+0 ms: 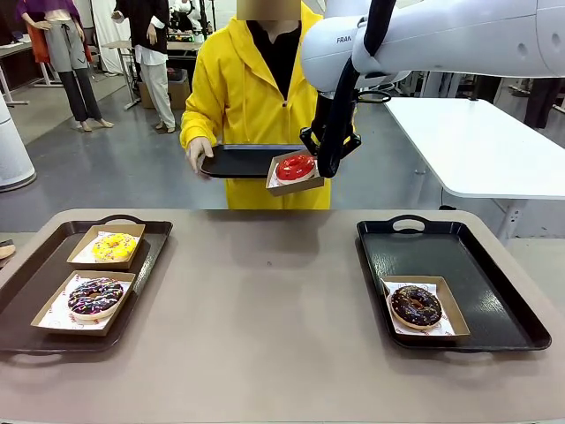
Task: Individually package the donuts and arrange them on the tray.
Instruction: Place the picked Paper togo box on the Handle tray.
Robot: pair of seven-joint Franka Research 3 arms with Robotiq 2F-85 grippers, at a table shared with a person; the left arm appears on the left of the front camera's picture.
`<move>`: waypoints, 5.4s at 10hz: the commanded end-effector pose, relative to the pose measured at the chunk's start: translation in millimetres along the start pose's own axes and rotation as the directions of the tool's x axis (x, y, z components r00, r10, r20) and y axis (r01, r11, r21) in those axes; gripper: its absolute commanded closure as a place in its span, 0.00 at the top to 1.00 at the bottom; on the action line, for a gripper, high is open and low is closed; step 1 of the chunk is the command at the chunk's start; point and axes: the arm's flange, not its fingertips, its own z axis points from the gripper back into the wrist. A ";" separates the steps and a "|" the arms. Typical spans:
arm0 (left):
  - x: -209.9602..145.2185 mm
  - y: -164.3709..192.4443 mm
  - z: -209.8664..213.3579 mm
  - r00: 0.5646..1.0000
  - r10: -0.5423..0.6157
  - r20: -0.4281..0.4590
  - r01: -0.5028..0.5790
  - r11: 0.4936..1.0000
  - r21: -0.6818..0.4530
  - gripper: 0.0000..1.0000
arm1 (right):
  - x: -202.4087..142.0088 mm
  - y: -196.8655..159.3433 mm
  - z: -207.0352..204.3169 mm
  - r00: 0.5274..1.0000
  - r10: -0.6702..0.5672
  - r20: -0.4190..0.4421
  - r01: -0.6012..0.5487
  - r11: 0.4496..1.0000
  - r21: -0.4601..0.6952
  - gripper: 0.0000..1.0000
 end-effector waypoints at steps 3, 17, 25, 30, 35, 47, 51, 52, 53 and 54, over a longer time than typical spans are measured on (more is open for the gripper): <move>-0.6 0.4 1.4 1.000 -0.003 0.001 0.003 1.000 -0.005 0.95 | -20.3 -12.9 24.7 0.998 0.059 0.030 -0.060 0.998 0.034 0.01; -0.6 0.4 1.4 1.000 -0.003 0.001 0.003 1.000 -0.005 0.95 | -23.7 -308.8 -4.7 0.996 -0.004 -0.089 0.010 0.998 0.069 0.01; -0.6 0.4 1.4 1.000 -0.003 0.001 0.003 1.000 -0.005 0.95 | -33.1 -308.8 0.3 0.997 -0.020 -0.071 0.022 0.999 0.028 0.01; -0.6 0.4 1.4 1.000 -0.003 0.001 0.003 1.000 -0.005 0.95 | -18.2 -325.3 -68.4 0.995 0.072 -0.068 -0.069 0.997 0.037 0.01; -0.6 0.4 1.4 1.000 -0.003 0.001 0.003 1.000 -0.005 0.95 | -10.6 -325.6 -121.2 0.991 0.083 -0.102 -0.077 0.995 0.065 0.01; -0.6 0.4 1.4 1.000 -0.003 0.001 0.003 1.000 -0.005 0.95 | -12.2 -320.3 -127.2 0.990 0.079 -0.120 -0.070 0.994 0.079 1.00; -0.6 0.4 1.4 1.000 -0.003 0.001 0.003 1.000 -0.005 0.95 | -16.3 -325.8 -121.1 0.993 0.067 -0.100 -0.059 0.995 0.078 1.00; -0.6 0.4 1.4 1.000 -0.003 0.001 0.003 1.000 -0.005 0.95 | -20.2 -330.7 -112.4 0.983 0.065 -0.173 -0.044 0.992 0.122 1.00; -0.6 0.4 1.4 1.000 -0.003 0.001 0.003 1.000 -0.005 0.95 | -30.6 -343.7 -96.2 0.981 0.069 -0.183 -0.037 0.984 0.175 1.00; -0.6 0.4 1.4 1.000 -0.003 0.001 0.003 1.000 -0.005 0.95 | -44.5 -361.3 -75.2 0.975 0.037 -0.218 0.012 0.975 0.220 1.00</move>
